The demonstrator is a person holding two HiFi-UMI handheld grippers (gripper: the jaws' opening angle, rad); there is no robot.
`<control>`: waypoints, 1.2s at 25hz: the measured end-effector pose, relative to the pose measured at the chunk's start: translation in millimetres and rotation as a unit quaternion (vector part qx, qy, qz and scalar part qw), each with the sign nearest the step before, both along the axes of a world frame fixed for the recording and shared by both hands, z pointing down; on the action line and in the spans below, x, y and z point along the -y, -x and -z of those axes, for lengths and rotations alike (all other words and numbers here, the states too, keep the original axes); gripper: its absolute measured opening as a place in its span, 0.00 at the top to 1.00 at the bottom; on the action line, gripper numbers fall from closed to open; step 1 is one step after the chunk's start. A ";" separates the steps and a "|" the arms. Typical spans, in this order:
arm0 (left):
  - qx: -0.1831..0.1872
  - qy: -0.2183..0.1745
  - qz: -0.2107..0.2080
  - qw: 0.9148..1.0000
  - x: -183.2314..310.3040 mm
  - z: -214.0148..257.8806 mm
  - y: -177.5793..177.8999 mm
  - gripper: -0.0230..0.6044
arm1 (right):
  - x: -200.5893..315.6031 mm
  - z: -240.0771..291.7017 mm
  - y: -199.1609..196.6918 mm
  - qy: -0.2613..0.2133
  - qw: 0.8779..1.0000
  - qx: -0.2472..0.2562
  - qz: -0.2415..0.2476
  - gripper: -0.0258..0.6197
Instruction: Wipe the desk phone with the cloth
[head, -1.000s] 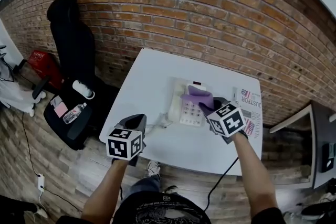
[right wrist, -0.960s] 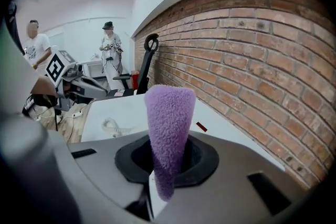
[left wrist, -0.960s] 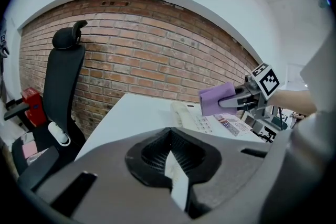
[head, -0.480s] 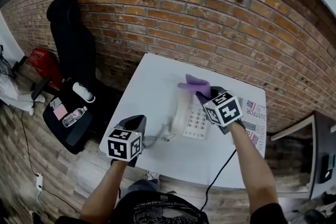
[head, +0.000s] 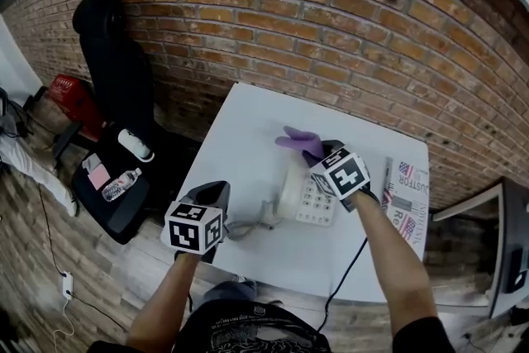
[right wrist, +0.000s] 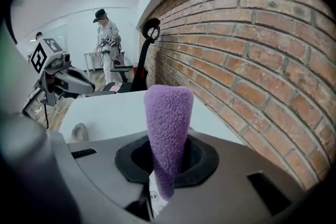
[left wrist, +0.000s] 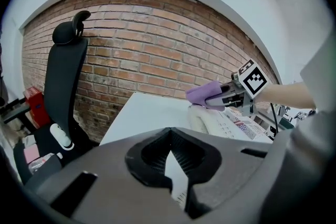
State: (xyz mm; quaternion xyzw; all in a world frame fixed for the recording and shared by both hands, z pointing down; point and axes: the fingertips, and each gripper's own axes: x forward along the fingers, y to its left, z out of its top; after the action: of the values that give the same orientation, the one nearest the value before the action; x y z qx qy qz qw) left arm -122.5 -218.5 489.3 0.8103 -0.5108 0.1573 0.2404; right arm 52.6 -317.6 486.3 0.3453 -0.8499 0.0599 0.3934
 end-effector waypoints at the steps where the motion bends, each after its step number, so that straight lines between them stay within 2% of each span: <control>1: 0.000 0.001 0.000 1.000 -0.6 -0.9 -0.3 0.96 | -2.6 -2.4 1.2 0.004 1.000 0.001 0.002 0.89; 11: -0.001 0.000 -0.005 1.000 -20.7 1.5 -8.7 0.96 | -35.8 -11.3 9.5 0.018 1.000 0.007 0.012 0.89; 30: -0.006 -0.004 0.022 1.000 -82.2 3.1 -2.0 0.96 | -111.5 -29.4 24.1 0.043 0.998 0.014 0.042 0.89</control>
State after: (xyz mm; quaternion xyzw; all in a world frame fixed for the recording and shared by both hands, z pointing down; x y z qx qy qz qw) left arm -120.5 -136.3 486.2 0.8008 -0.5275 0.1456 0.2435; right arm 28.5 -206.2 515.6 0.2917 -0.8656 0.0846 0.3981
